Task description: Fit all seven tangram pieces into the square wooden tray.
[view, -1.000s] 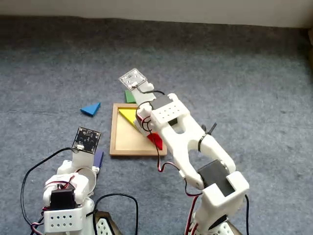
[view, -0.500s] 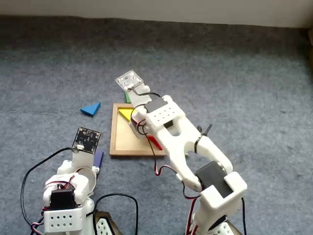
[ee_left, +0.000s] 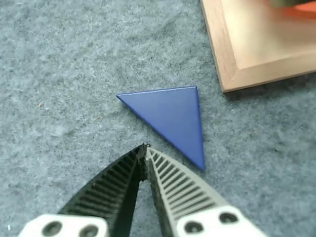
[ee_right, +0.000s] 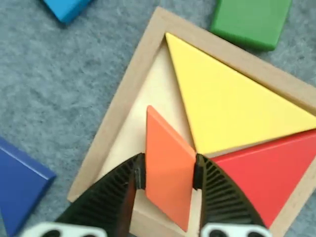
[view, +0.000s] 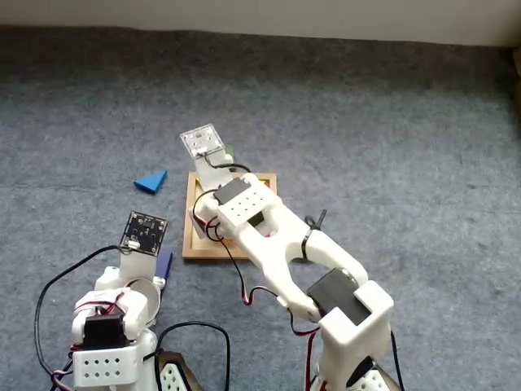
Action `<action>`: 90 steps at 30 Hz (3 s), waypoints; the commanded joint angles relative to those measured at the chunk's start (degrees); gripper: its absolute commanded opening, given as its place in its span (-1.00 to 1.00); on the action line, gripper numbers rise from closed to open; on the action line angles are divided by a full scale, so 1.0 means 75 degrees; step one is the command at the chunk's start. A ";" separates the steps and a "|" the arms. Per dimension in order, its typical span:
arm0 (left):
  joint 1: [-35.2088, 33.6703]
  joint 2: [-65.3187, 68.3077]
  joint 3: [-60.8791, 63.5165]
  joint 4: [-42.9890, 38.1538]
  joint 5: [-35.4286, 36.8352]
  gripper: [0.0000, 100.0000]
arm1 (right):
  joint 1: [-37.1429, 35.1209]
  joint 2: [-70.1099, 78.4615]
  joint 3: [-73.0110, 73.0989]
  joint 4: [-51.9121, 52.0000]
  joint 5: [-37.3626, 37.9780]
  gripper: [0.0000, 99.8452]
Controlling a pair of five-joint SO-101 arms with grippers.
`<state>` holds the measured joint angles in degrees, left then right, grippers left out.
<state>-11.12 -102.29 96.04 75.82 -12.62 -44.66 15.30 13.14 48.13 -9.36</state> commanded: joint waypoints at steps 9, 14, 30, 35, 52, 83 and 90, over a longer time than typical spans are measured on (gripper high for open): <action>-0.0029 -0.0193 0.0147 0.0035 0.0023 -0.99 | -0.0064 -0.0381 -0.0393 0.0697 0.0211 -0.43; -0.0029 -0.0193 0.0147 0.0035 0.0023 -0.99 | -0.0018 -0.1694 -0.0229 0.1073 0.0703 -0.68; -0.0029 -0.0193 0.0147 0.0035 0.0023 -0.99 | 0.0639 -0.2163 0.1741 -0.0287 0.1418 -0.99; -0.0029 -0.0193 0.0147 0.0035 0.0023 -0.99 | 0.0615 -0.2151 0.2010 -0.0838 0.1418 -0.99; -0.0029 -0.0193 0.0147 0.0035 0.0023 -0.99 | 0.0440 -0.0697 0.1366 -0.1248 0.1360 -0.99; -0.0029 -0.0193 0.0147 0.0035 0.0023 -0.99 | 0.1213 -0.2022 0.1659 -0.3475 0.0680 -0.99; -0.0029 -0.0193 0.0147 0.0035 0.0023 -0.99 | 0.1741 -0.1717 0.1694 -0.3452 0.0668 -0.80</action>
<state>-11.12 -102.29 96.04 75.82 -12.62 -32.88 3.43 26.24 22.73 -3.74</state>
